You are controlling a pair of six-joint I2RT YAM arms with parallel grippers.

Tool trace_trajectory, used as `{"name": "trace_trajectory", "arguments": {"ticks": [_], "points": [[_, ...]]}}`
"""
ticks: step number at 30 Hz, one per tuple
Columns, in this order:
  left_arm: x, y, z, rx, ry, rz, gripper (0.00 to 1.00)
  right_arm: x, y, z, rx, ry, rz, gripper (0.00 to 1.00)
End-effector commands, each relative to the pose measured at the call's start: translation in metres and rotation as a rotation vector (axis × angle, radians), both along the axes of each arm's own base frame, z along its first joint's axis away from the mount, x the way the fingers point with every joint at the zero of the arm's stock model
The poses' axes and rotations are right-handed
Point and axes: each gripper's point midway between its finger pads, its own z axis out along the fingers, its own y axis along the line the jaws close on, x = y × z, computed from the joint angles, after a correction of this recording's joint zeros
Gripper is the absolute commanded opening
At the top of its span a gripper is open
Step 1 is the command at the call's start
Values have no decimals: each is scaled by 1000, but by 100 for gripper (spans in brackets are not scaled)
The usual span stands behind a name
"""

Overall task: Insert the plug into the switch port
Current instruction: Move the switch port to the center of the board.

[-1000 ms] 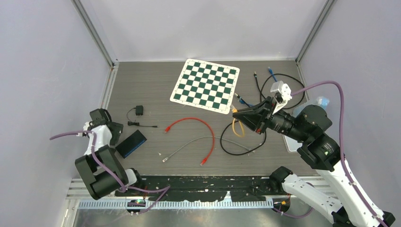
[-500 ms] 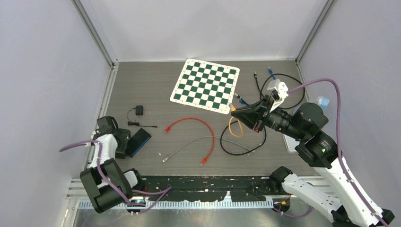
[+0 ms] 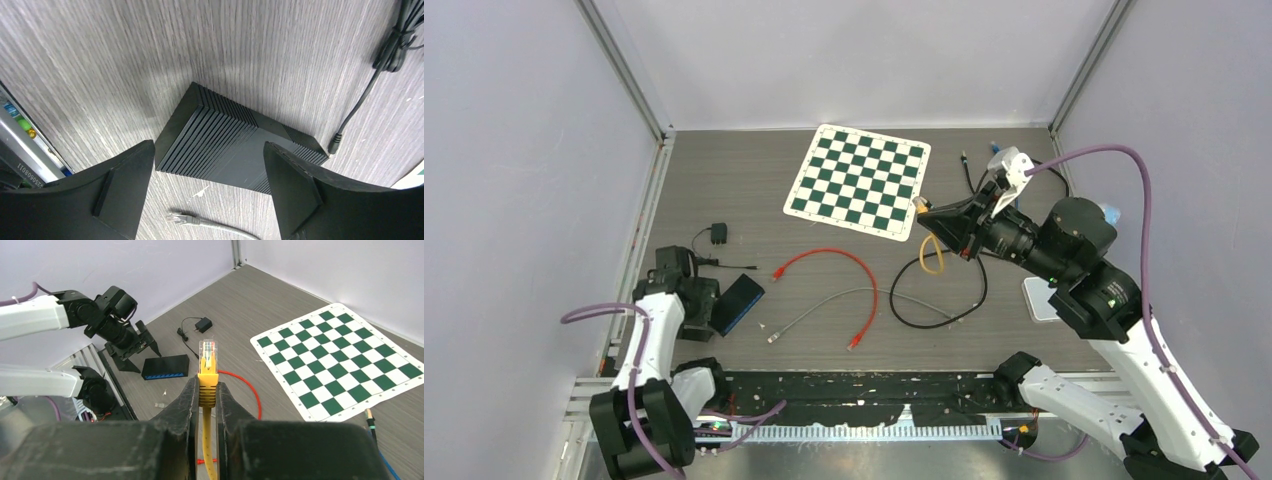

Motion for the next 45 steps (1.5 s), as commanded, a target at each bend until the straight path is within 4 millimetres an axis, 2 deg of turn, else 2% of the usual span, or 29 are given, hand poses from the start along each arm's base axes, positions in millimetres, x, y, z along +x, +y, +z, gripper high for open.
{"name": "trace_trajectory", "arguments": {"ticks": [1,4,7,10,13,19,26,30,33,40,43,45], "points": [[3,13,16,60,-35,83,87,2,-7,24,21,-60,-40,5],[14,6,12,22,-64,48,91,3,-4,21,38,-50,-29,5],[34,2,11,11,-132,-38,94,1,-1,20,52,-36,-14,5],[33,28,26,145,-84,-31,95,-1,0,18,55,-30,-3,5],[24,49,33,242,-28,32,86,-2,-1,18,58,-34,-4,5],[18,63,10,230,53,92,61,-5,-2,17,52,-42,5,5],[9,47,-19,101,136,99,1,-10,-8,18,22,-69,-1,5],[10,35,-22,50,102,99,0,-11,-13,16,-5,-79,-13,5],[2,22,-20,22,129,83,0,-11,-15,15,-13,-85,-19,5],[-6,-19,-17,-65,90,11,0,-4,-11,13,-31,-80,-25,5],[-9,-22,-12,-64,71,7,0,3,-12,6,-44,-61,-51,5],[-6,-15,-3,-18,35,15,0,9,-12,-1,-59,-46,-73,5]]}}
